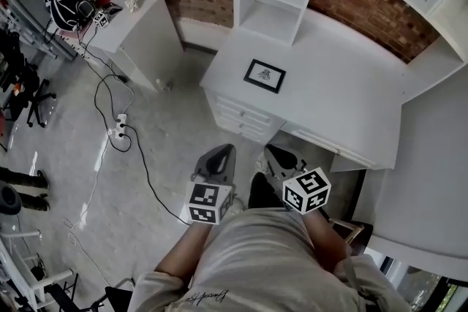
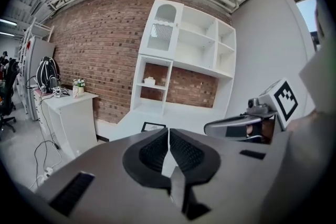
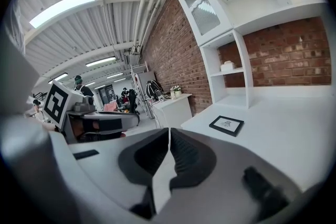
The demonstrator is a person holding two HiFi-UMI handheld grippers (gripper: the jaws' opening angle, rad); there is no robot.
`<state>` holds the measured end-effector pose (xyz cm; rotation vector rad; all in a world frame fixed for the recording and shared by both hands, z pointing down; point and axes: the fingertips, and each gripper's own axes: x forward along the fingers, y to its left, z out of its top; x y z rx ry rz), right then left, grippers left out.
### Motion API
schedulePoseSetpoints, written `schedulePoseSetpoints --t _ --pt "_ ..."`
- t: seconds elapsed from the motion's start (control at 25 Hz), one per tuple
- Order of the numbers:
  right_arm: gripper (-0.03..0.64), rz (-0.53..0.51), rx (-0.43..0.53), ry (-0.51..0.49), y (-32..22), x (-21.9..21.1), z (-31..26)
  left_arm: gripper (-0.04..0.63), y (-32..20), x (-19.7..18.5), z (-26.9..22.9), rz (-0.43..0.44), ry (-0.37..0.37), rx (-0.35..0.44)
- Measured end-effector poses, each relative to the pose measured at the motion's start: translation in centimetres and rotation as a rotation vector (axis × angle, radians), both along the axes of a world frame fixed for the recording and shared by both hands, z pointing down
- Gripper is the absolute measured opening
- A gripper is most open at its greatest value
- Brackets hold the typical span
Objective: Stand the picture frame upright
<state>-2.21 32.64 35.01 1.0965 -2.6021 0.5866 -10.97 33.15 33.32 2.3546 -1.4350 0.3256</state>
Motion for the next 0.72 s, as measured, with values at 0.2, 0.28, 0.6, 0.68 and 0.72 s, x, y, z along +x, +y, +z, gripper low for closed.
schedulePoseSetpoints --t 0.2,0.28,0.6,0.68,0.72 --pt "0.029 -0.007 -0.011 -0.006 -6.8 1.6 0.7 0.021 -7.2 1.3 0.1 -0.019 0.006 0.013" --pt "0.03 -0.011 -0.015 -0.003 -9.8 2.2 0.8 0.021 -10.1 1.7 -0.1 -0.026 0.008 0.014" --pt "0.029 -0.059 -0.004 0.003 -20.1 4.4 -0.2 0.021 -19.4 3.5 -0.7 -0.083 0.015 0.019" --pt "0.029 -0.072 -0.006 0.002 -21.9 4.8 -0.1 0.021 -21.2 4.0 -0.8 -0.095 0.014 0.019" --pt "0.029 -0.08 -0.007 0.001 -22.8 5.0 -0.1 0.021 -22.1 4.1 -0.8 -0.102 0.012 0.02"
